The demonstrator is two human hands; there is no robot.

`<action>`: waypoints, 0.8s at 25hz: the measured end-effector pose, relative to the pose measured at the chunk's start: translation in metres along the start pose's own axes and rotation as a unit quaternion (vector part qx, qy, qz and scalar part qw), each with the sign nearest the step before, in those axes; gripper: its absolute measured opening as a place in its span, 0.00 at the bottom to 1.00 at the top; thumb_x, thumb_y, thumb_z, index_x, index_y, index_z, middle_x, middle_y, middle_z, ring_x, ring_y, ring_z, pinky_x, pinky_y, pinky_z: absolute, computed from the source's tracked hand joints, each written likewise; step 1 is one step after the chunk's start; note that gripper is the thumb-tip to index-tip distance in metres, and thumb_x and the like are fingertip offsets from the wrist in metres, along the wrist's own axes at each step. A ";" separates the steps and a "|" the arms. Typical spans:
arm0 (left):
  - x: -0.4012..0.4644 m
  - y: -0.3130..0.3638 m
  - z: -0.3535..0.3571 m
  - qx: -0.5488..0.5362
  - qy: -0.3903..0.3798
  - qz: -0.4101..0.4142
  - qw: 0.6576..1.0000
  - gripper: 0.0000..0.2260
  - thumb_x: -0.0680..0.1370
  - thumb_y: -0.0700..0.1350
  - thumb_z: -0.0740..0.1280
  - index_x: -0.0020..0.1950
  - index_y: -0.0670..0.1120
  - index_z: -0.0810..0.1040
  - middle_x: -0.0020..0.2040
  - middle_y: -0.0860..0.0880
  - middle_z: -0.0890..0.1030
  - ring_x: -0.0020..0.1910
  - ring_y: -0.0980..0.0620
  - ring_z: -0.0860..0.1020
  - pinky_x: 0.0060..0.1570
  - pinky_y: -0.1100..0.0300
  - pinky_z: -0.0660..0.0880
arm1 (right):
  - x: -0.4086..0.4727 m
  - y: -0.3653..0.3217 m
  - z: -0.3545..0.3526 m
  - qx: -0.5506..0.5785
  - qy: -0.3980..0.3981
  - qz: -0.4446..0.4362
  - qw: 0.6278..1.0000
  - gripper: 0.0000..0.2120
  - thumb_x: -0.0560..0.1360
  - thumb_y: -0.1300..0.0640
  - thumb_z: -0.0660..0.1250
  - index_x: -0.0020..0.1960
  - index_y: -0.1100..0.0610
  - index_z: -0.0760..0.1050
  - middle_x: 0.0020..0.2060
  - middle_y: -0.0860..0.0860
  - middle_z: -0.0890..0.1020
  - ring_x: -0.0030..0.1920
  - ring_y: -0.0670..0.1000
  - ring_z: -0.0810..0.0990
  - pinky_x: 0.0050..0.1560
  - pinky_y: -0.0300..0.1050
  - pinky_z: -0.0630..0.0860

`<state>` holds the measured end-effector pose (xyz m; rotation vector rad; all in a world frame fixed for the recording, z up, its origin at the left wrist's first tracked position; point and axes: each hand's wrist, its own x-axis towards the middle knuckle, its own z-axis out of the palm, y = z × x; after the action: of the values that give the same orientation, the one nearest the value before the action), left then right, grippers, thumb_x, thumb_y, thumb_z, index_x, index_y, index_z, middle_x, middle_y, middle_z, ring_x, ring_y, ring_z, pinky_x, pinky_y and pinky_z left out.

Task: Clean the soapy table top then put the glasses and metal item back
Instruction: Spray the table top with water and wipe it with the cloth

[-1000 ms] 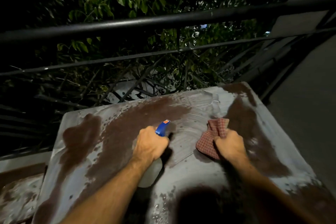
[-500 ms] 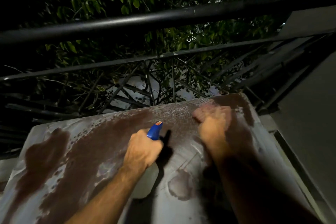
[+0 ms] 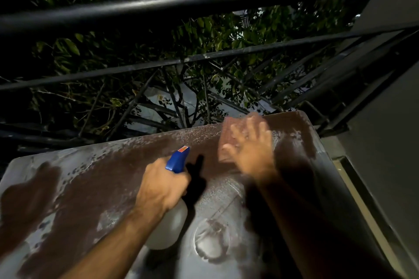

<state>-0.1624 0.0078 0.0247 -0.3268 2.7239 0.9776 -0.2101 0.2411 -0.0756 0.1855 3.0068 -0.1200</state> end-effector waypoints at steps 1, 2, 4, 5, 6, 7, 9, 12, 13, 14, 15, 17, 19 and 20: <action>0.001 0.001 0.002 -0.001 0.003 0.005 1.000 0.06 0.68 0.43 0.66 0.32 0.42 0.79 0.26 0.49 0.83 0.26 0.53 0.81 0.28 0.56 0.74 | 0.009 0.022 -0.003 0.016 -0.013 0.040 0.999 0.38 0.74 0.24 0.40 0.78 0.39 0.37 0.76 0.58 0.32 0.76 0.64 0.35 0.73 0.61 0.33; 0.001 0.002 0.004 -0.001 0.005 0.010 1.000 0.06 0.68 0.42 0.66 0.32 0.42 0.79 0.25 0.50 0.83 0.24 0.55 0.79 0.27 0.58 0.72 | 0.013 0.039 -0.006 0.038 -0.020 0.064 0.997 0.40 0.73 0.23 0.41 0.78 0.40 0.36 0.76 0.58 0.31 0.77 0.63 0.36 0.74 0.60 0.35; 0.002 0.002 0.007 -0.006 0.007 0.013 1.000 0.07 0.68 0.42 0.66 0.31 0.42 0.79 0.25 0.51 0.82 0.24 0.56 0.78 0.26 0.60 0.70 | 0.017 0.048 -0.007 0.039 -0.029 0.076 0.996 0.41 0.73 0.23 0.41 0.79 0.41 0.38 0.76 0.60 0.31 0.78 0.63 0.38 0.77 0.60 0.40; 0.002 0.002 0.007 -0.011 0.007 0.010 1.000 0.06 0.68 0.42 0.67 0.32 0.42 0.79 0.25 0.51 0.82 0.24 0.56 0.79 0.26 0.59 0.70 | 0.015 0.041 -0.004 0.018 -0.025 0.074 0.997 0.40 0.73 0.24 0.39 0.79 0.42 0.39 0.76 0.61 0.32 0.78 0.64 0.38 0.77 0.60 0.41; 0.002 0.001 0.007 -0.015 0.008 0.007 1.000 0.06 0.68 0.42 0.67 0.32 0.42 0.79 0.26 0.50 0.83 0.25 0.55 0.79 0.27 0.58 0.72 | 0.011 0.026 -0.002 0.000 -0.014 0.066 0.998 0.39 0.74 0.25 0.38 0.79 0.43 0.39 0.76 0.63 0.33 0.77 0.65 0.37 0.77 0.61 0.41; 0.002 0.000 0.006 -0.021 0.011 0.004 1.000 0.05 0.67 0.42 0.67 0.33 0.42 0.80 0.26 0.49 0.83 0.27 0.52 0.80 0.28 0.56 0.75 | 0.006 0.007 0.000 -0.004 -0.006 0.045 0.999 0.37 0.75 0.26 0.38 0.78 0.43 0.40 0.76 0.63 0.34 0.77 0.65 0.37 0.77 0.62 0.40; 0.002 -0.001 0.005 -0.036 0.026 0.002 0.999 0.06 0.64 0.45 0.67 0.35 0.43 0.80 0.28 0.47 0.83 0.32 0.46 0.82 0.34 0.49 0.78 | -0.005 -0.036 0.001 0.022 -0.006 -0.043 0.999 0.34 0.77 0.31 0.46 0.79 0.42 0.48 0.78 0.62 0.40 0.78 0.64 0.39 0.77 0.61 0.40; -0.002 -0.003 0.008 -0.033 0.059 0.022 0.997 0.07 0.62 0.48 0.66 0.33 0.45 0.78 0.28 0.47 0.82 0.32 0.45 0.81 0.33 0.48 0.77 | -0.017 -0.079 0.005 0.031 -0.027 -0.195 0.980 0.29 0.73 0.40 0.61 0.73 0.43 0.67 0.79 0.58 0.54 0.79 0.60 0.49 0.77 0.58 0.43; -0.005 -0.005 0.009 -0.027 0.070 0.036 0.997 0.06 0.63 0.48 0.69 0.33 0.46 0.77 0.28 0.48 0.81 0.31 0.46 0.79 0.32 0.50 0.75 | -0.019 -0.078 0.005 0.032 -0.022 -0.211 0.977 0.28 0.72 0.40 0.61 0.72 0.43 0.68 0.79 0.55 0.55 0.79 0.58 0.50 0.77 0.58 0.44; -0.008 -0.006 0.011 -0.021 0.078 0.049 0.996 0.06 0.66 0.46 0.71 0.33 0.48 0.75 0.28 0.50 0.80 0.31 0.47 0.78 0.31 0.52 0.74 | -0.018 -0.068 0.004 0.043 -0.010 -0.202 0.978 0.27 0.73 0.40 0.59 0.72 0.42 0.67 0.80 0.54 0.55 0.79 0.57 0.50 0.77 0.58 0.43; -0.010 -0.008 0.011 -0.014 0.080 0.061 0.995 0.09 0.68 0.45 0.73 0.33 0.49 0.74 0.28 0.52 0.79 0.30 0.50 0.77 0.30 0.54 0.72 | -0.016 -0.052 0.004 0.051 0.004 -0.174 0.983 0.27 0.74 0.40 0.56 0.73 0.41 0.64 0.80 0.53 0.54 0.79 0.57 0.49 0.77 0.59 0.42; -0.011 -0.014 0.010 0.004 0.070 0.072 0.995 0.12 0.69 0.49 0.75 0.34 0.53 0.72 0.29 0.55 0.77 0.31 0.52 0.76 0.30 0.57 0.69 | -0.010 -0.007 0.003 0.050 0.025 -0.079 0.995 0.29 0.76 0.39 0.50 0.77 0.41 0.57 0.80 0.54 0.49 0.79 0.57 0.45 0.77 0.60 0.41; -0.009 -0.018 0.009 0.018 0.048 0.056 0.997 0.13 0.68 0.52 0.76 0.34 0.54 0.72 0.29 0.57 0.77 0.31 0.50 0.77 0.30 0.58 0.69 | -0.007 0.045 -0.002 0.078 0.039 0.038 0.995 0.33 0.76 0.37 0.50 0.79 0.44 0.51 0.80 0.53 0.49 0.79 0.57 0.46 0.77 0.60 0.44; -0.008 -0.020 0.008 0.012 0.040 0.042 0.998 0.11 0.67 0.52 0.75 0.35 0.54 0.73 0.29 0.56 0.77 0.31 0.48 0.77 0.30 0.57 0.69 | -0.008 0.066 -0.005 0.115 0.056 0.085 0.988 0.35 0.76 0.37 0.53 0.80 0.45 0.49 0.80 0.53 0.52 0.79 0.56 0.49 0.78 0.59 0.47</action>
<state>-0.1478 -0.0010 0.0098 -0.2550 2.8404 0.9715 -0.1947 0.3056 -0.0742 0.4860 3.0639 -0.4546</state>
